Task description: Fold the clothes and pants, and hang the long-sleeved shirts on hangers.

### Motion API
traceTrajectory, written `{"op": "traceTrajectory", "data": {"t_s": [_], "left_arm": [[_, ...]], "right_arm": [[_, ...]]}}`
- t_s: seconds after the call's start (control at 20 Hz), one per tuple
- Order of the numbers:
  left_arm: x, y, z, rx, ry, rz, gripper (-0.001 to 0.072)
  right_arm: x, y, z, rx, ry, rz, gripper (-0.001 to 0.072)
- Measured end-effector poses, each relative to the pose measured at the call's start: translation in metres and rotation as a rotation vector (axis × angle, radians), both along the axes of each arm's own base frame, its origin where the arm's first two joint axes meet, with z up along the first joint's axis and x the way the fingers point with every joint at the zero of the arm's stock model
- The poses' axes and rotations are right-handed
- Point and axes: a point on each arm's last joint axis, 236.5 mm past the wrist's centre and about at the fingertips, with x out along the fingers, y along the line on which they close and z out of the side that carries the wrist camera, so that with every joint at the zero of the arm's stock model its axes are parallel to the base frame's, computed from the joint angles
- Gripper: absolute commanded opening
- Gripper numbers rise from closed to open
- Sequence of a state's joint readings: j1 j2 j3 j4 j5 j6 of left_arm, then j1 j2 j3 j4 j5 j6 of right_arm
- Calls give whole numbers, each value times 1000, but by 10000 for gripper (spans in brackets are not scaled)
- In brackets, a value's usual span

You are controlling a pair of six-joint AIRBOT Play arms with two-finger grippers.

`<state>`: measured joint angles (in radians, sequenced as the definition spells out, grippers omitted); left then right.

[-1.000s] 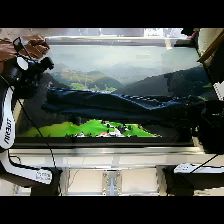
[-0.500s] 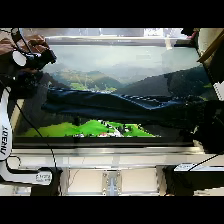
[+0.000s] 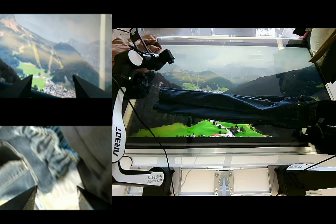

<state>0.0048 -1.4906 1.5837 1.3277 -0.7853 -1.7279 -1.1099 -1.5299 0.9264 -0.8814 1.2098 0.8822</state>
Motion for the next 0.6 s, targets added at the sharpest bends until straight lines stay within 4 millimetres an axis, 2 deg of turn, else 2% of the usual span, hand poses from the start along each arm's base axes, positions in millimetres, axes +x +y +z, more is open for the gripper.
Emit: {"op": "traceTrajectory", "data": {"t_s": [0.15, 0.4, 0.55, 0.6], "left_arm": [[0, -2, 0, 1, 0, -5, 568], [-1, -11, 0, 35, -8, -48, 568], [-2, -22, 0, 65, -15, -94, 568], [-2, -26, 0, 73, -16, -106, 558]], "right_arm": [[19, 2, -4, 22, -81, -60, 558], [53, 16, -8, 19, -157, -48, 528], [75, 24, -9, -3, -187, -43, 240], [81, 27, -9, -14, -194, -35, 98]]}}
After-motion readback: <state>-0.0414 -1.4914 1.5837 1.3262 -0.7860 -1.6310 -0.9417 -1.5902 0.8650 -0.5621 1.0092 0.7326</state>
